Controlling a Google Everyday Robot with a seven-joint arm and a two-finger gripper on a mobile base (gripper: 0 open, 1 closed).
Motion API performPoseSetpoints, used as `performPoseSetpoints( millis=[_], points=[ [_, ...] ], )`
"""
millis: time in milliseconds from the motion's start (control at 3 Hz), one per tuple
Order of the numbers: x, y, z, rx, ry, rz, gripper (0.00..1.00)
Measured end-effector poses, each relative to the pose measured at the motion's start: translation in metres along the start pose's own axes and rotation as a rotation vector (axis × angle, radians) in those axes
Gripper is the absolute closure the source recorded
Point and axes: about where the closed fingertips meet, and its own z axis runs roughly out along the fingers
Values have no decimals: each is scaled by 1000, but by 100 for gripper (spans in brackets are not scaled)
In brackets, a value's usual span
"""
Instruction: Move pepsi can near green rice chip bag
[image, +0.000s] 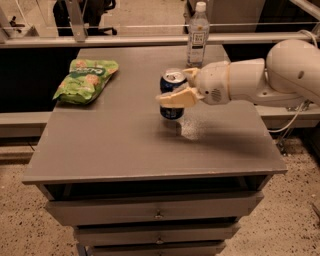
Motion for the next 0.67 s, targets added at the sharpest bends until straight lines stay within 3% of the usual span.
performPoseSetpoints(
  millis=[667],
  points=[
    [-33, -31, 94, -16, -61, -61, 100]
  ],
)
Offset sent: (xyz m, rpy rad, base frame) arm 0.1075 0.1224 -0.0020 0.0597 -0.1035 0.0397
